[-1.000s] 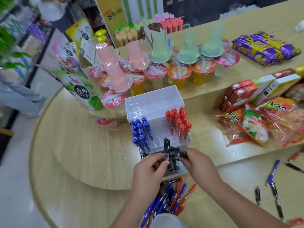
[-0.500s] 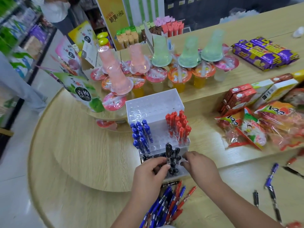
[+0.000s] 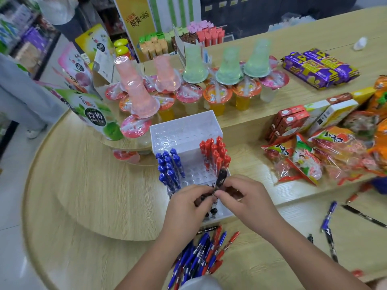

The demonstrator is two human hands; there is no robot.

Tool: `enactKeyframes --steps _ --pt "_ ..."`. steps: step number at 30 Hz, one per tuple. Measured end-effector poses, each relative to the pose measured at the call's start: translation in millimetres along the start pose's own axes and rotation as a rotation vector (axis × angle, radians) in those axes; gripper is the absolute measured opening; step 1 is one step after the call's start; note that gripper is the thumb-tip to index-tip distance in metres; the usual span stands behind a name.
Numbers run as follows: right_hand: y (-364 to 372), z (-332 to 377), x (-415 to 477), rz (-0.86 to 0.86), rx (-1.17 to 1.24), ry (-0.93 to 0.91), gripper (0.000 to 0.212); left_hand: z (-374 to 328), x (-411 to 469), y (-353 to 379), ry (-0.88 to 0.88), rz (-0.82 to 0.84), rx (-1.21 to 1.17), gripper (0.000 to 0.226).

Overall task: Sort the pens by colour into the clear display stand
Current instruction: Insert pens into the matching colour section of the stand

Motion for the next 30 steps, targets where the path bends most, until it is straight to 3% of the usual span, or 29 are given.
enactKeyframes --steps 5,9,13,21,26,30 --pt "-10.2 -23.0 -6.8 -0.112 -0.101 0.033 0.012 22.8 -5.7 -3.6 0.071 -0.017 0.249 0.033" --pt "2.7 -55.5 -18.8 -0.058 -0.202 0.066 0.022 42.2 -14.8 0.5 0.147 0.002 0.397 0.047" --pt "29.3 -77.3 -25.5 -0.005 -0.266 0.042 0.010 57.1 -19.8 9.8 0.148 0.052 0.459 0.056" --pt "54.6 -90.4 -29.8 0.053 -0.405 -0.062 0.041 71.4 -28.2 20.5 0.201 0.084 0.462 0.066" --pt "62.1 -96.8 -27.9 0.025 -0.460 -0.114 0.017 79.0 -30.2 25.7 0.232 0.080 0.477 0.073" --pt "64.2 -90.4 -27.5 0.003 -0.573 -0.232 0.014 82.0 -31.7 26.8 0.242 0.060 0.495 0.074"
Point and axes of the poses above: each hand's wrist, its own x-axis towards the middle knuckle, its own y-axis out of the palm, z = x × y, the point moved 6 cm from there along x, towards the middle knuckle, and after that the axes turned 8 degrees about -z, right-handed, at the moved point
